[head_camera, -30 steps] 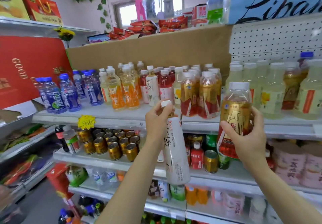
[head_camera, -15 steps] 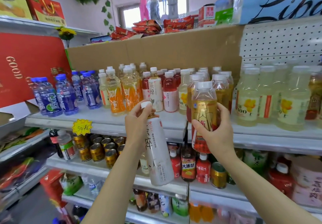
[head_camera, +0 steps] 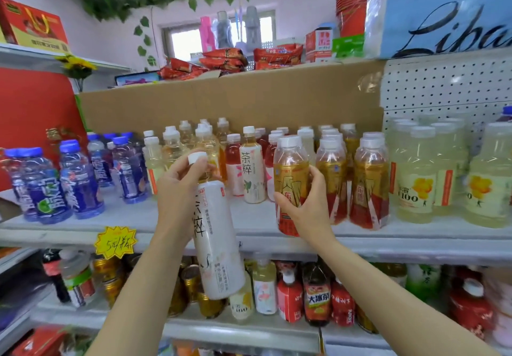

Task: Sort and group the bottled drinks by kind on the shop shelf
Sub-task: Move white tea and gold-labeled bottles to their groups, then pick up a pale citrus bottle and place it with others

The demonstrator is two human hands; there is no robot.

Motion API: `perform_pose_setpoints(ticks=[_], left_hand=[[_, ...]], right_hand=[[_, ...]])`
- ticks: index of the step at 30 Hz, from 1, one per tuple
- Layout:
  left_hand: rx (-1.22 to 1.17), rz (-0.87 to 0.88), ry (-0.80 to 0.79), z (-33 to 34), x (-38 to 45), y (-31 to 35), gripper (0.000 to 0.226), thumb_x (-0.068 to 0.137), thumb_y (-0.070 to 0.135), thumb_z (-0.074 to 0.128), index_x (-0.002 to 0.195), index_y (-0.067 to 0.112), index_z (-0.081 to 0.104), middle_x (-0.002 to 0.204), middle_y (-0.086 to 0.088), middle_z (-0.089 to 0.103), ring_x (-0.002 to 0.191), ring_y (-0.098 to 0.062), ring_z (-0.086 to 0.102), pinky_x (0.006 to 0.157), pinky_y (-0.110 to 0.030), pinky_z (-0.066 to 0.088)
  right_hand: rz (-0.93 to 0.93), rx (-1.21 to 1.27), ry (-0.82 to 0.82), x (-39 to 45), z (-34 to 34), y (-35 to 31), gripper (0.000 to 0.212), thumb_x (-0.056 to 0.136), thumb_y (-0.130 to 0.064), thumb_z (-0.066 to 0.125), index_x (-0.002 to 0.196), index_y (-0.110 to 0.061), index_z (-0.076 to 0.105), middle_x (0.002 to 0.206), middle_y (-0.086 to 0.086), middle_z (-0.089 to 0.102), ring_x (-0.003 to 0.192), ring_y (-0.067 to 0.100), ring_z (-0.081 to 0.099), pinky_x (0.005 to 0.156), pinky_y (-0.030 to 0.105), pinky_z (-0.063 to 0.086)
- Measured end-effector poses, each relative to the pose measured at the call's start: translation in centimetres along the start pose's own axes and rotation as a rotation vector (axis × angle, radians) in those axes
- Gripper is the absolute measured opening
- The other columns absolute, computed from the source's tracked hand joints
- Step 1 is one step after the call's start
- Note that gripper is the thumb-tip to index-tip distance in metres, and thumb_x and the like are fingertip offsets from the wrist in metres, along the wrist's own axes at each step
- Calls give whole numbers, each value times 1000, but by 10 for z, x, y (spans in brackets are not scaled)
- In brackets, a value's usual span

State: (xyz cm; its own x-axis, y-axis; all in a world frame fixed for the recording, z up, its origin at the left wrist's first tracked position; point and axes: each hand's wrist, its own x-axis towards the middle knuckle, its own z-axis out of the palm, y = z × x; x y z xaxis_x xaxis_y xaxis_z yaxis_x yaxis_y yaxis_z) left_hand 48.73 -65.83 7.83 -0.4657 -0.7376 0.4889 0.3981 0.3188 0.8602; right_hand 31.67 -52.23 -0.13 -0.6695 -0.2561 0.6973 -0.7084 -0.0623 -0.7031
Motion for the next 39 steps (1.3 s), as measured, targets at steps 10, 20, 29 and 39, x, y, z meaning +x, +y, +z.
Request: perform_pose_setpoints(ticks=[10, 20, 29, 39], left_hand=[[-124, -49, -118, -18, 46, -14, 18, 98, 23, 63, 113, 21, 74, 102, -19, 73, 80, -27, 68, 77, -48, 55], [-189, -84, -267, 17, 57, -36, 24, 98, 20, 61, 120, 15, 71, 101, -17, 75, 88, -31, 72, 74, -44, 59], [-246, -81, -329, 36, 60, -34, 27, 98, 17, 61, 125, 15, 68, 100, -18, 73, 82, -25, 69, 81, -52, 60], [-241, -6, -331, 95, 57, -28, 24, 97, 20, 64, 120, 18, 69, 85, 1, 75, 79, -14, 71, 76, -29, 58]], right_hand=[[44, -246, 120, 14, 26, 26, 89, 81, -37, 78, 148, -17, 23, 127, -7, 31, 109, -7, 33, 84, 3, 31], [44, -596, 184, 10, 11, 42, 106, 78, -67, 64, 153, -5, 23, 139, 10, 47, 129, 22, 42, 104, 31, 40], [38, -693, 248, 11, -1, 53, 106, 80, -66, 57, 155, -2, 17, 145, 16, 40, 132, 26, 34, 110, 35, 31], [65, 25, -120, -31, 43, -37, 88, 84, -49, 69, 152, -47, 13, 134, -27, 47, 120, -3, 52, 92, 21, 52]])
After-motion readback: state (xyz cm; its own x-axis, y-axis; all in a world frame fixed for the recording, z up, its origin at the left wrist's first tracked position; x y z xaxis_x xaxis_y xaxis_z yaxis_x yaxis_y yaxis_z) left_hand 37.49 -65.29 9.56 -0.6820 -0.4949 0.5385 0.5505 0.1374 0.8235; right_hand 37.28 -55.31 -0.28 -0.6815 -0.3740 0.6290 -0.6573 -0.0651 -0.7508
